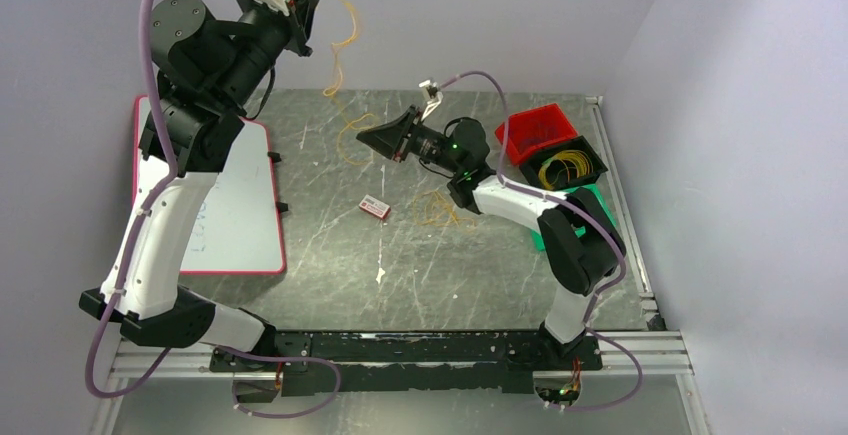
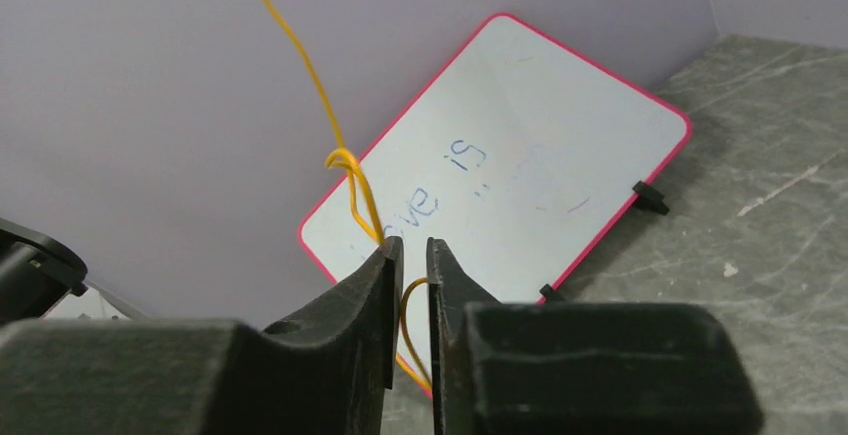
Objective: Untangle the cables
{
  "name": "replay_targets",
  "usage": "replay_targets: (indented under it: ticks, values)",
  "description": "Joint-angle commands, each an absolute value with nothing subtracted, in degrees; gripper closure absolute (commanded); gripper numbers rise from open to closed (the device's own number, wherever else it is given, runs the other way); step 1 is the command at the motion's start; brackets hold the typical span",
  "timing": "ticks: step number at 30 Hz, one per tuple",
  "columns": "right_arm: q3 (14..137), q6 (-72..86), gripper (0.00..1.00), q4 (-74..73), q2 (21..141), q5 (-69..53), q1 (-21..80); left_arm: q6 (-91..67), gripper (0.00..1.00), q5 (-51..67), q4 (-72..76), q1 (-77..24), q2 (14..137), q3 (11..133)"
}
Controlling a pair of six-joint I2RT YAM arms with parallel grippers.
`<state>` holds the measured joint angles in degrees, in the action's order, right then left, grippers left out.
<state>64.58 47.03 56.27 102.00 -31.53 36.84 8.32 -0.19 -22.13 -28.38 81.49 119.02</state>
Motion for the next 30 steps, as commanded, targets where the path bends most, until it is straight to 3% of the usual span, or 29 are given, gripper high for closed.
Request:
replay_targets:
  ticks: [1,6,12,19,30]
  values:
    - [62.37,44.92,0.86,55.56,100.69,-30.99,37.22,8.61,0.93,0.43,-21.01,-28.47,80.35,118.68]
    - [60.3,42.86,1.0,53.06,99.05,-29.77,37.21,8.77,0.93,0.18,-20.84,-28.47,80.19,118.48]
    - [55.38,37.74,1.0,45.62,94.81,-24.87,36.96,9.5,0.93,-1.24,-20.96,-28.47,79.67,118.3]
    - [48.51,28.31,1.0,27.97,85.09,-8.75,34.37,12.18,0.93,-5.91,-21.55,-28.47,78.98,118.74]
    - [43.86,24.18,1.0,9.51,75.7,-1.91,15.81,15.46,0.93,-11.91,-21.81,-28.41,76.44,117.1]
